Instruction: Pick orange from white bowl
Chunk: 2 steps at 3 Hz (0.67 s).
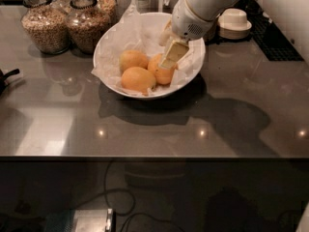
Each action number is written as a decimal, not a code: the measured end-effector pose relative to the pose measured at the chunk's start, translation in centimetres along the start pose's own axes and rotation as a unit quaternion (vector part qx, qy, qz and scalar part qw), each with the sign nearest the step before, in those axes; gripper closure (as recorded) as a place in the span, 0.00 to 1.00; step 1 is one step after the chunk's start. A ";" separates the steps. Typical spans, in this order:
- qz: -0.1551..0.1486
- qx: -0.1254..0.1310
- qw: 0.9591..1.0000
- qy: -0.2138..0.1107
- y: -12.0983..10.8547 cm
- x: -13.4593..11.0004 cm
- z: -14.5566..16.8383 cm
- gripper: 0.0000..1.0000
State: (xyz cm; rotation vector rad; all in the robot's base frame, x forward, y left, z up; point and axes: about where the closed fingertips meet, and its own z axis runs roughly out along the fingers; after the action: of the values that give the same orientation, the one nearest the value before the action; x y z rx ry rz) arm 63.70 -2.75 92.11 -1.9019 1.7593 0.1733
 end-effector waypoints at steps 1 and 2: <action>-0.001 -0.018 1.000 0.008 0.2 0.1 1.7 0.40; -0.003 -0.042 0.999 0.019 0.7 0.3 3.3 0.35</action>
Offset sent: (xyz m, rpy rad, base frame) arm 0.0025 0.0154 -0.0456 -0.0842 0.1147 0.0478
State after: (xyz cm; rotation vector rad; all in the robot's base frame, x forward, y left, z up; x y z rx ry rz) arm 63.96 -1.51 89.01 -1.9827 1.7970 0.2130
